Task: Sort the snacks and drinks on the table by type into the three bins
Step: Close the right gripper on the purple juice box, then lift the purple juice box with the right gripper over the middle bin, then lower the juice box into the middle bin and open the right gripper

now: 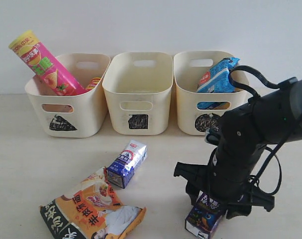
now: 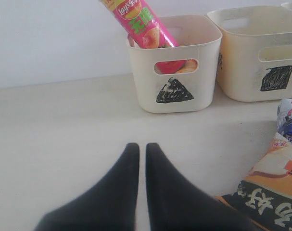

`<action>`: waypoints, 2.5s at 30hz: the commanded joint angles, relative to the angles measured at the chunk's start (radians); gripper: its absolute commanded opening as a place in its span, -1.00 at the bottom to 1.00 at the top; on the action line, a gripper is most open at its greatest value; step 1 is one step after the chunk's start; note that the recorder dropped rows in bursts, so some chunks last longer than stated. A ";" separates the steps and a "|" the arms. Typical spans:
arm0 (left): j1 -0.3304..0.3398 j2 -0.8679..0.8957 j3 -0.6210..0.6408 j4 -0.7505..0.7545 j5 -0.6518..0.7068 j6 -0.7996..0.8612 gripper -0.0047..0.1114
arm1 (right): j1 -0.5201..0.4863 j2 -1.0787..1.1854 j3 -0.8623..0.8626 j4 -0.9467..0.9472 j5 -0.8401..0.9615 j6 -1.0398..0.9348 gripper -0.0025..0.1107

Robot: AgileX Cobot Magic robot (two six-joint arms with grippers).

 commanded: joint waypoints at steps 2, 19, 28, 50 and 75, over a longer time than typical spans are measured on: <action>0.000 -0.002 0.003 0.002 -0.003 0.003 -0.84 | 0.002 -0.002 -0.012 0.000 -0.044 -0.066 -0.61; 0.000 -0.002 0.003 0.002 -0.003 0.003 -0.84 | 0.002 -0.181 -0.318 -0.008 -0.091 -0.566 -0.93; 0.000 -0.002 0.003 0.002 -0.003 0.003 -0.84 | 0.002 -0.180 -0.369 -0.010 -0.324 -0.763 -0.93; 0.000 -0.002 0.003 0.002 -0.003 0.003 -0.84 | 0.000 0.157 -0.379 0.008 -1.046 -1.072 -0.93; 0.000 -0.002 0.003 0.002 -0.003 0.003 -0.84 | -0.025 0.295 -0.569 0.140 -0.966 -1.120 -0.93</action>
